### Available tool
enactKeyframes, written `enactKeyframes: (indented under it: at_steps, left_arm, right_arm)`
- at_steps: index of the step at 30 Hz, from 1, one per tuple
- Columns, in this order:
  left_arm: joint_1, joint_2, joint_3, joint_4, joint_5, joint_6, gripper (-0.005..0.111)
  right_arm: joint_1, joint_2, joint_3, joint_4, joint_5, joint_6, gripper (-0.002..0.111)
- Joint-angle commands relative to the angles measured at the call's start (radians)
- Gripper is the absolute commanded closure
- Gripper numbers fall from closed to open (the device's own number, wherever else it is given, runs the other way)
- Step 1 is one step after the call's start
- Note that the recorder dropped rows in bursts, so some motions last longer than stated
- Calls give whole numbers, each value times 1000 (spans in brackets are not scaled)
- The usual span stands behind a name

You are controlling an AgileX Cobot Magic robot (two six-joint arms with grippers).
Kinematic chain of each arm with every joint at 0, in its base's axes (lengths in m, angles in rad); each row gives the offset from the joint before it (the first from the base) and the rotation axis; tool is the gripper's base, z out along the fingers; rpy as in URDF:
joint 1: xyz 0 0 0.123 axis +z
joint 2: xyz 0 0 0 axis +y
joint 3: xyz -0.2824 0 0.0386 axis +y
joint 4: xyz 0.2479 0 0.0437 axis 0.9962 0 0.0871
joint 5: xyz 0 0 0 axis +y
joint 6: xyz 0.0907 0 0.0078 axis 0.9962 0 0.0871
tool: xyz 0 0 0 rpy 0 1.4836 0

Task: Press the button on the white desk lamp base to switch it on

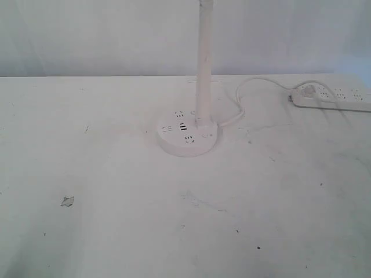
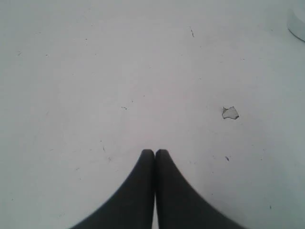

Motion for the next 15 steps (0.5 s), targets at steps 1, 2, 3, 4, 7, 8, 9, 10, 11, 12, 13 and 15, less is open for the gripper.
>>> enactKeyframes:
  at_steps: [1,2,3,4,7,8,9,10,11,12,13,15]
  left_arm:
    - [-8,-3,2,0,-2,-1,107]
    - [-8,-3,2,0,-2,-1,107]
    - [-8,-3,2,0,-2,-1,107]
    - [-8,-3,2,0,-2,-1,107]
    - [-8,-3,2,0,-2,-1,107]
    - [-8,-3,2,0,-2,-1,107]
    - [-8,-3,2,0,-2,-1,107]
    - [-8,-3,2,0,-2,-1,107]
    - [-8,-3,2,0,-2,-1,107]
    - [-8,-3,2,0,-2,-1,107]
    - [-8,-3,2,0,-2,-1,107]
    - [-8,-3,2,0,-2,-1,107]
  right_arm:
    - [-3,-5,4,-4,-14,5,108]
    - [-3,-5,4,-4,-14,5,108]
    - [-3,-5,4,-4,-14,5,108]
    - [-3,-5,4,-4,-14,5,108]
    - [-3,-5,4,-4,-19,5,108]
    - [-3,-5,4,-4,-44,5,108]
    - [-3,-5,4,-4,-61,5,108]
    - [-3,-5,4,-6,-109,5,108]
    - [-3,-5,4,-8,-159,5,108]
    - [-3,-5,4,-8,-210,5,108]
    - [-3,-5,4,-8,-291,5,108]
    - [-3,-5,4,-8,-427,5,108]
